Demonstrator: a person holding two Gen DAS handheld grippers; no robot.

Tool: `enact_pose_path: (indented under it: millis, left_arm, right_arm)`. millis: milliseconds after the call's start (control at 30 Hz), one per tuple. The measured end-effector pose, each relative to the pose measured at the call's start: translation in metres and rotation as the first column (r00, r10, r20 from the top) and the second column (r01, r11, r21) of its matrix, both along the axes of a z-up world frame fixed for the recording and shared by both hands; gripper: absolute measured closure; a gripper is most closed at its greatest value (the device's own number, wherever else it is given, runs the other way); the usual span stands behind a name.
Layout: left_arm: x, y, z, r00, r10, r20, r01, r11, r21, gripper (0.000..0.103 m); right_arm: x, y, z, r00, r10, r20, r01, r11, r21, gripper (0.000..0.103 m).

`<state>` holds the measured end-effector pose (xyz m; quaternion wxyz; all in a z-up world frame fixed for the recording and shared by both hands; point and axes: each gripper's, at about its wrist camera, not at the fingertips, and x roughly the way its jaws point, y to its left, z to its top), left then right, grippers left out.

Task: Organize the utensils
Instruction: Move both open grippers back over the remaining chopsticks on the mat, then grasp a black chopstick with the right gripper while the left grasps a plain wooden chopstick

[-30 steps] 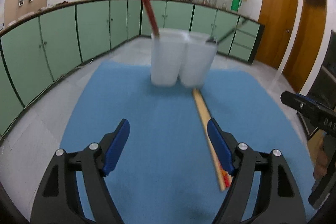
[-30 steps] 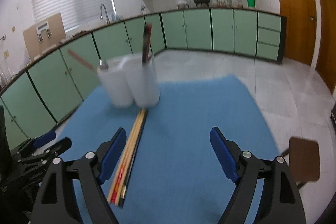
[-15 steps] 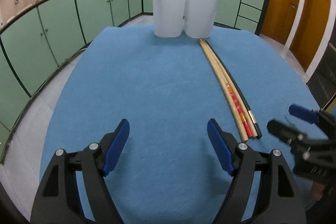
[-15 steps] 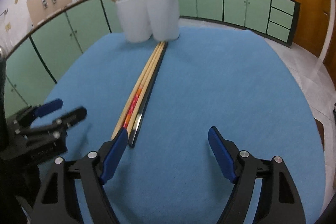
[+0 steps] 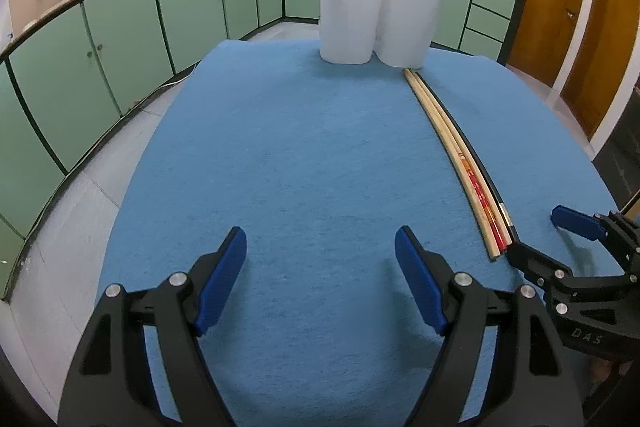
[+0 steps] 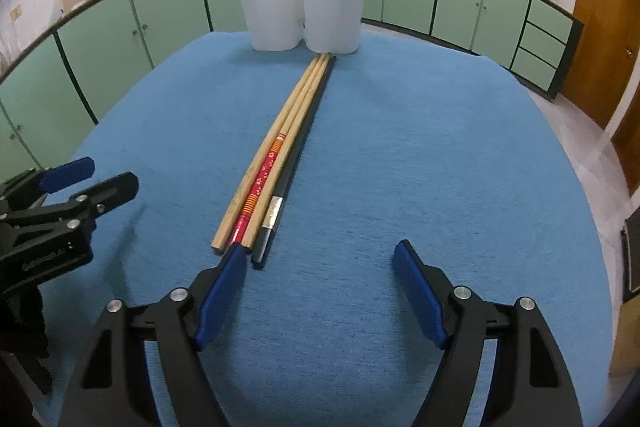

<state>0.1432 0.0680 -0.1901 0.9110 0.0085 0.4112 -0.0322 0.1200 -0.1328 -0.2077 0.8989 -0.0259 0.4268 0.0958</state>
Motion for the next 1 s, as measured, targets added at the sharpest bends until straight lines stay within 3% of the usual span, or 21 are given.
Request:
enact_pose_path:
  millis: [200,267,367,500,733,1000]
  left_arm:
    - [-0.001,-0.002,0.001,1.000,0.000,-0.003,0.000,1.000,0.001,0.027]
    - [-0.001,-0.003,0.001,1.000,-0.001,-0.006,0.001,1.000,-0.004,0.027]
    - [-0.001,-0.005,0.000,1.000,-0.002,-0.009,0.002,1.000,-0.006,0.027]
    - [-0.001,-0.007,0.000,1.000,-0.003,-0.009,0.003,1.000,-0.005,0.027]
    - [-0.002,-0.015,-0.001,1.000,-0.013,-0.017,0.013,1.000,-0.004,0.027]
    - [-0.007,-0.046,-0.003,0.995,-0.091,-0.034,0.089,0.995,-0.045,0.027]
  right_arm:
    - [-0.003,-0.018,0.001,0.997,-0.082,0.001,0.082,0.996,0.017,0.034]
    - [-0.006,-0.023,0.003,0.997,-0.075,-0.003,0.075,0.993,0.090,0.034]
    - [-0.007,-0.020,0.002,0.999,-0.048,0.000,0.047,0.995,0.091,0.039]
    - [-0.007,-0.012,0.001,0.999,-0.037,0.009,0.036,0.998,0.052,0.058]
    - [-0.003,-0.012,0.000,1.000,-0.009,0.008,0.008,0.997,0.081,0.096]
    - [-0.012,-0.032,0.001,0.999,-0.046,0.006,0.045,0.996,0.080,0.096]
